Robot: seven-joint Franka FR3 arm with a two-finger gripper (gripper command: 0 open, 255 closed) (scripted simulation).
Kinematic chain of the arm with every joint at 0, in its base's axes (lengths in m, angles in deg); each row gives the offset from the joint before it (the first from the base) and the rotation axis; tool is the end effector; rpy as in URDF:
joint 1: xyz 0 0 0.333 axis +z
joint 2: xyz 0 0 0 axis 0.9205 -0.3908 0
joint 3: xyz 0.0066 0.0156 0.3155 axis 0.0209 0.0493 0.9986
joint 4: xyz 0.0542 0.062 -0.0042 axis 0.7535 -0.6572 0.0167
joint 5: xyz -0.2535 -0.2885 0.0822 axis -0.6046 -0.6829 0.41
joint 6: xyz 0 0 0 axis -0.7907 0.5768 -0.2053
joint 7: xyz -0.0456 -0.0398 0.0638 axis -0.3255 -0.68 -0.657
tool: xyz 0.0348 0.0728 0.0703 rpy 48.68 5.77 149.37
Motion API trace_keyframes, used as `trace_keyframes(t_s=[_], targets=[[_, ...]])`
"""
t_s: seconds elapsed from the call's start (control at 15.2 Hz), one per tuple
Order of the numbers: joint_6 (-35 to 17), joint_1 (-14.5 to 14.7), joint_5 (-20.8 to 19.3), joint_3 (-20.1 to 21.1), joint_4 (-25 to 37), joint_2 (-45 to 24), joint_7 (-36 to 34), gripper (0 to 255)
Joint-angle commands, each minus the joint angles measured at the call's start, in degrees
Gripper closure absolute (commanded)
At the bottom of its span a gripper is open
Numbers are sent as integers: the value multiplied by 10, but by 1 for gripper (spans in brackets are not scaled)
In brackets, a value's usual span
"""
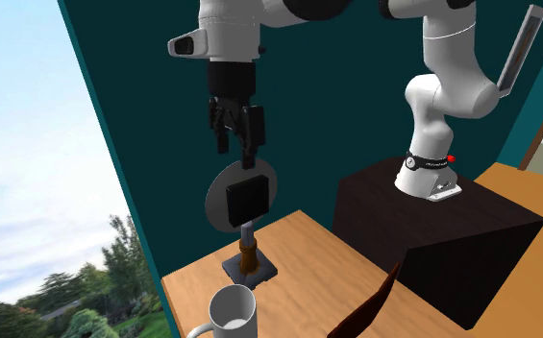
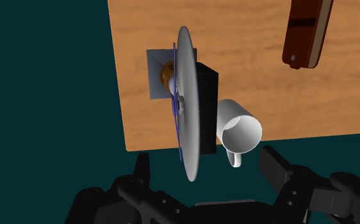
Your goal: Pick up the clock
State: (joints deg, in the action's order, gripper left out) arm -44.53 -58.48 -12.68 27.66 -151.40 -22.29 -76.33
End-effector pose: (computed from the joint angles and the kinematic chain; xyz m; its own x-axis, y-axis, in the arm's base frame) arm 0.6658 0.1964 0.4444 0.9203 0.3848 0.0704 0.3886 -0.9199 -0.0525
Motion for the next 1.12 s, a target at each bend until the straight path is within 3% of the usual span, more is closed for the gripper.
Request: trace_keyframes(t_s=[0.0,0.46,0.53,1.06], targets=[[-8,2,-2,0,1,-10,-1,0],[-46,2,-3,-1,-28,-19,0,0],[-46,2,-3,-1,-29,-18,0,255],[-47,2,-3,-1,-30,-18,0,255]])
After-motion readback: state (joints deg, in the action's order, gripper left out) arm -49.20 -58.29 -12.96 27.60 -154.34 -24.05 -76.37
